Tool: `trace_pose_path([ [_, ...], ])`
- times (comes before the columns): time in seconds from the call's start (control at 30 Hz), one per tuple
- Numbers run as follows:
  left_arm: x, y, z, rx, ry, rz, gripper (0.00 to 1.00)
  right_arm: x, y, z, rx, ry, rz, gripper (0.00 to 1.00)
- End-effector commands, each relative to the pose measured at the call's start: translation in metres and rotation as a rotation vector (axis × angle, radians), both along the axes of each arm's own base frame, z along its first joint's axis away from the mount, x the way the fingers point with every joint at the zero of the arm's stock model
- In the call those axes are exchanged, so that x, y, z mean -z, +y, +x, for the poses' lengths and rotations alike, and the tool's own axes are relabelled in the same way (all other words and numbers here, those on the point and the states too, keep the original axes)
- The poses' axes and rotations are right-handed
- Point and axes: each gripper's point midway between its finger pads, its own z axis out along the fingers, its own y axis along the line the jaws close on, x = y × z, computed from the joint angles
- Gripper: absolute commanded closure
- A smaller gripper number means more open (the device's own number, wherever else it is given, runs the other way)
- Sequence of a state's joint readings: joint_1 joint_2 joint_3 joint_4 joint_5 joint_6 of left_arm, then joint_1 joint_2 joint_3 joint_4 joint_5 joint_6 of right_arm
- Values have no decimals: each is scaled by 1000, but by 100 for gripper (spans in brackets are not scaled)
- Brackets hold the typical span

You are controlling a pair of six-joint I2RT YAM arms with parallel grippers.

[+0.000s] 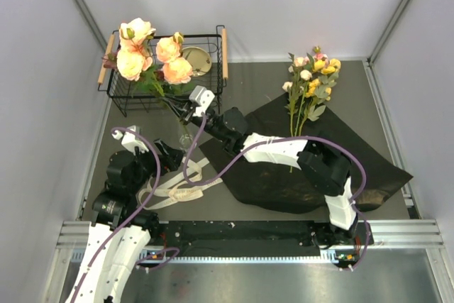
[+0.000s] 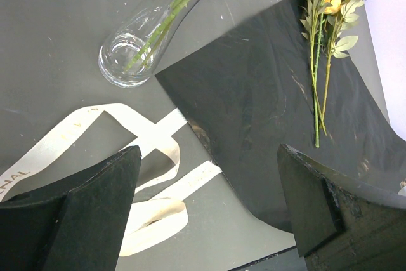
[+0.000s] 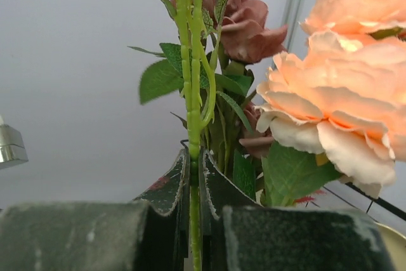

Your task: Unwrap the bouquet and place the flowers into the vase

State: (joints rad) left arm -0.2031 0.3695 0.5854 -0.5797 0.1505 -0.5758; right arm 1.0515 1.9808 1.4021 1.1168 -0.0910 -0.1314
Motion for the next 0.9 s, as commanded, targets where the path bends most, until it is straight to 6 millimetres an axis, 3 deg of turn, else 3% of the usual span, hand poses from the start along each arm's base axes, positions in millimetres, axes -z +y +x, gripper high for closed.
trace_pose_path([
  [0.0, -16, -2, 4, 12, -52, -2, 6, -5, -6, 0, -1, 9, 59, 100],
  [0.87, -12, -2, 15, 6, -53, 8, 7, 67, -3, 22, 14, 158, -5, 100],
])
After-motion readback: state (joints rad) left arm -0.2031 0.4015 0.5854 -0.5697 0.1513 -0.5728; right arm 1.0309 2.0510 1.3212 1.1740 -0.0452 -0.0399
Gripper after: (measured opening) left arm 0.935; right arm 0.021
